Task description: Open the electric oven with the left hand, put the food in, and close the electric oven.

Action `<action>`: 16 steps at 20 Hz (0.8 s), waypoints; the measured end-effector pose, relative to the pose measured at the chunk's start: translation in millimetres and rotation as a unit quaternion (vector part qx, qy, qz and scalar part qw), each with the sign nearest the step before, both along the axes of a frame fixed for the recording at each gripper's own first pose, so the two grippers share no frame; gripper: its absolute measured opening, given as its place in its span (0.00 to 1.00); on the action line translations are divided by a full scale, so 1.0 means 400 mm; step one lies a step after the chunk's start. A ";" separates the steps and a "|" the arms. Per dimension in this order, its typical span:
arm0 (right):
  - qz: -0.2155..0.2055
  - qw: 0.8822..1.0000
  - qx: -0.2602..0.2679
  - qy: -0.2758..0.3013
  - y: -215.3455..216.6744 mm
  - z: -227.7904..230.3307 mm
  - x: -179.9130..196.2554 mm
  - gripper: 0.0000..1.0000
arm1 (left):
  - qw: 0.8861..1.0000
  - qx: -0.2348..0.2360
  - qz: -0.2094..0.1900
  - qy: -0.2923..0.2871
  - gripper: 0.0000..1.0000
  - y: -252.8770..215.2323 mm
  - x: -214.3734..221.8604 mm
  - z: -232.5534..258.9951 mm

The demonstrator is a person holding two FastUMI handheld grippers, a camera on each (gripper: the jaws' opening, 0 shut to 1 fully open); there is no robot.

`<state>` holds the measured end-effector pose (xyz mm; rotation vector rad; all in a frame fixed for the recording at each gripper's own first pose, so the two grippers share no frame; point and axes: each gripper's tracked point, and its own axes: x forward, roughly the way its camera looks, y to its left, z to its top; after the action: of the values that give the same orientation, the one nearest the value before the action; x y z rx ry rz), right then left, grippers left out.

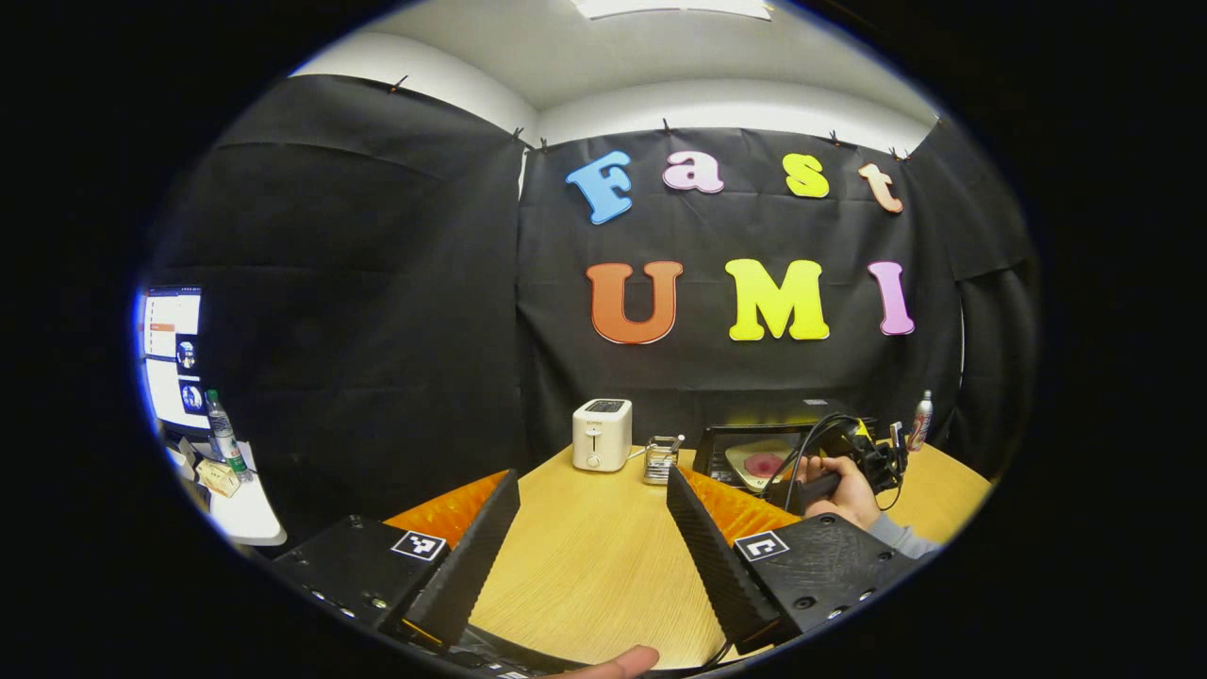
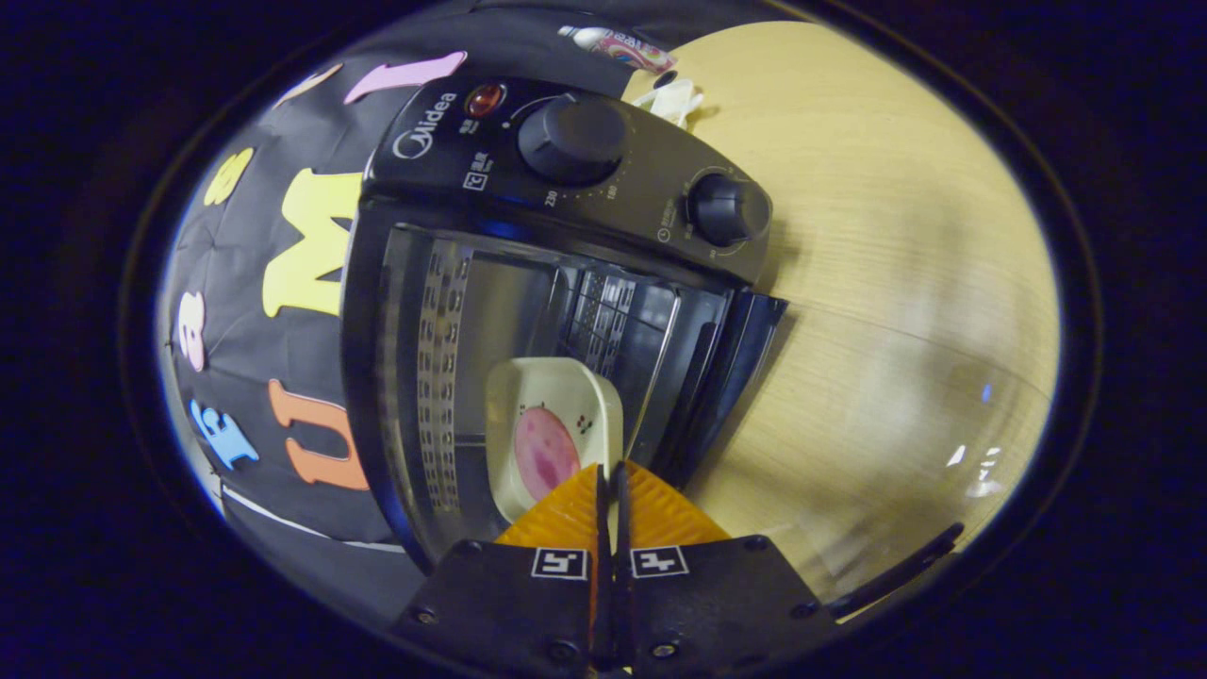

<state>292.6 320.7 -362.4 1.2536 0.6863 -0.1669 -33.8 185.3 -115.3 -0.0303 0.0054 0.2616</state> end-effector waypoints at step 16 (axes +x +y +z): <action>-0.039 0.989 -0.089 -0.113 -0.053 0.047 0.065 0.26 | 1.000 -0.006 -0.011 0.017 0.95 -0.039 0.029 -0.044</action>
<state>318.7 299.6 -343.7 1.1074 0.4172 -0.1445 -22.1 169.8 -132.9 -0.0385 0.0421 0.2410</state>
